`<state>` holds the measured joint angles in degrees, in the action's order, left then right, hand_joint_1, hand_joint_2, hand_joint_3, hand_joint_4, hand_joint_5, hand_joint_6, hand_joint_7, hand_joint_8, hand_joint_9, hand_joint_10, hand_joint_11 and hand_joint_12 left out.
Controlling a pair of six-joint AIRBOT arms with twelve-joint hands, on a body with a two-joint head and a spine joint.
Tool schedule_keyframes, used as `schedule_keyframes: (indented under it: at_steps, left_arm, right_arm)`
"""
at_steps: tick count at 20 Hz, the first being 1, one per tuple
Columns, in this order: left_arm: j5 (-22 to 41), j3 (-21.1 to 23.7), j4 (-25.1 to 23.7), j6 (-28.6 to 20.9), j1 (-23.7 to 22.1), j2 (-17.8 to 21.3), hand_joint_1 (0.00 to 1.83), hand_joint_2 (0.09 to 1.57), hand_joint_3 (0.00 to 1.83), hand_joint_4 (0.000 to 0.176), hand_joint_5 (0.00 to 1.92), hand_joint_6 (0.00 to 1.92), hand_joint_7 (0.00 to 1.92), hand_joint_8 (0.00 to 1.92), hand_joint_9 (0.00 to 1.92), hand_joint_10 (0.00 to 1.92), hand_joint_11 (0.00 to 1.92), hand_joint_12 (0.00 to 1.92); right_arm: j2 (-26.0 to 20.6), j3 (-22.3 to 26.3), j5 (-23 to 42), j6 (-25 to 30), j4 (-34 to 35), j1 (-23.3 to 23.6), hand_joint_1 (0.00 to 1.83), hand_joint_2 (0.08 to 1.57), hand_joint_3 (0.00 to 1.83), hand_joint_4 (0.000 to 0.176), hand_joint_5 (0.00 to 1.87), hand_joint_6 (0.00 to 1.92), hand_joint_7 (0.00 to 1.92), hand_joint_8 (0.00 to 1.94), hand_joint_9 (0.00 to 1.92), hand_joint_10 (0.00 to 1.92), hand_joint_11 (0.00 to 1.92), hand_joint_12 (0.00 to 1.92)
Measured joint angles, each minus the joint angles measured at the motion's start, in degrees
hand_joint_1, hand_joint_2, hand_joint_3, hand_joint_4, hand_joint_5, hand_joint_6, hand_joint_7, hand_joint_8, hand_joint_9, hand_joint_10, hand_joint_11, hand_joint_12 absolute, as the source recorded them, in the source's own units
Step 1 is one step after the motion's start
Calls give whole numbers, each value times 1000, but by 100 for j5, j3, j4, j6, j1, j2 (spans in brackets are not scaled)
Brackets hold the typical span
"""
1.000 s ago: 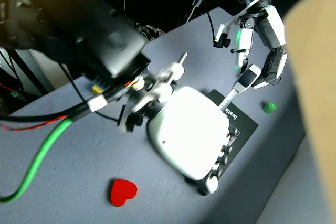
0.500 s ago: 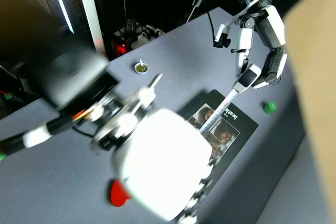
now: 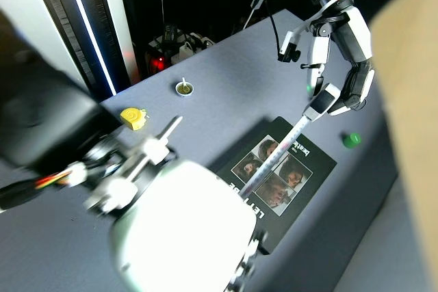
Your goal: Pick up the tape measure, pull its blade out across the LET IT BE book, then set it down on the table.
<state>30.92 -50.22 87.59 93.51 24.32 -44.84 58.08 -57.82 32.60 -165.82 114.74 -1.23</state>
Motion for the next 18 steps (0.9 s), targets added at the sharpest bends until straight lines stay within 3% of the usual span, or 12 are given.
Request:
schedule_keyframes:
  at_steps: [18]
  left_arm:
    - [0,2,-15,-15,2,0,1367,1152,0,0,794,1072,961,1069,833,1365,732,1290]
  right_arm:
    - [-136,-4,-76,-79,26,17,1213,1126,0,0,902,1057,1034,969,924,678,681,1219]
